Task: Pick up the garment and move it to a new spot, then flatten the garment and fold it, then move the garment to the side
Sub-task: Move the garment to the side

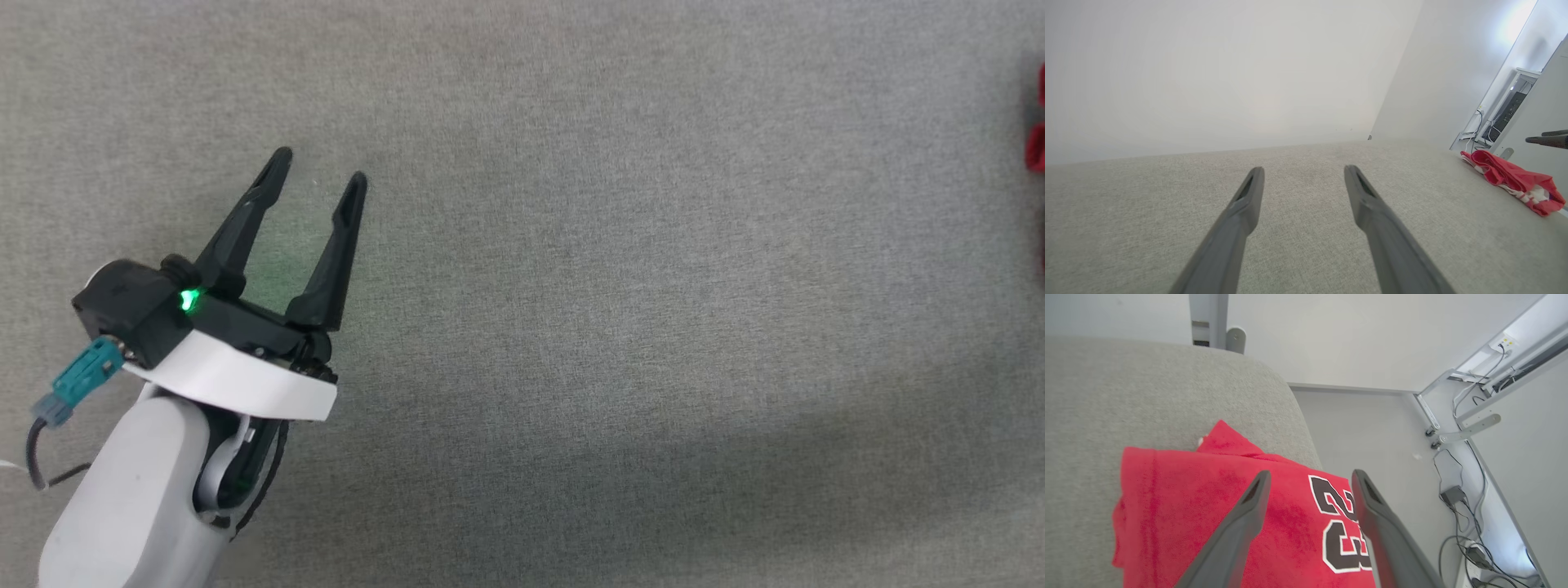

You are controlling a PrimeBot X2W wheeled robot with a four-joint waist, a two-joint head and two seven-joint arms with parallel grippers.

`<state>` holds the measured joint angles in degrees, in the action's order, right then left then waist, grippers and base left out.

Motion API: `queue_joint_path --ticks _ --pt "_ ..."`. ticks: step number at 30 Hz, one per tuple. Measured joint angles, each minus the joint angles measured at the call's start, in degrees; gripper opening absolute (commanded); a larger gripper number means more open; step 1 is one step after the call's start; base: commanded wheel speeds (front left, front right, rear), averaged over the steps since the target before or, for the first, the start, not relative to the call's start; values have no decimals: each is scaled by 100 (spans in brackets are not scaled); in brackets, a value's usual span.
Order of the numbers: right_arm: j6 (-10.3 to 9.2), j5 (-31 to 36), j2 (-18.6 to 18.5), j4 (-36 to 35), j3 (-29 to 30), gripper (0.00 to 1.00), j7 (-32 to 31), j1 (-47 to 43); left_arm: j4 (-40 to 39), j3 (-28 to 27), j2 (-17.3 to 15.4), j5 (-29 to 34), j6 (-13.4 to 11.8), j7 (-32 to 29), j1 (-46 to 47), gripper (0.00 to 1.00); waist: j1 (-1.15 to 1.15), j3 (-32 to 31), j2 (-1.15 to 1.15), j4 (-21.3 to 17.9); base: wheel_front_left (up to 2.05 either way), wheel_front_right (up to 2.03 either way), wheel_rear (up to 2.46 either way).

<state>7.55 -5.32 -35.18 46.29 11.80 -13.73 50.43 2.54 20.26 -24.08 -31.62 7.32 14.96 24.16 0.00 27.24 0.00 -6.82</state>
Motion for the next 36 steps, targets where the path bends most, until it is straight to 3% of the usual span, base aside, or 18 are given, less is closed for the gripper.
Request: queue_joint_path --ticks 6,18,26,36 --pt "0 -404 272 -167 -105 100 283 -142 33 -331 53 92 0 1 -265 100 0 -255 0 45 0 0 0" --pt "-3 -1295 720 -1077 -1022 100 1071 -1038 192 -1073 299 333 0 0 -921 100 0 -943 0 235 0 0 0" --pt "-4 -1661 892 -1651 -1570 100 1635 -1642 336 -1603 525 537 0 0 -1337 100 0 -1356 0 395 0 0 0" --pt "-4 -1731 1096 -2161 -1836 100 2474 -2444 343 -2227 801 700 0 1 -1908 100 0 -1827 0 601 0 0 0"
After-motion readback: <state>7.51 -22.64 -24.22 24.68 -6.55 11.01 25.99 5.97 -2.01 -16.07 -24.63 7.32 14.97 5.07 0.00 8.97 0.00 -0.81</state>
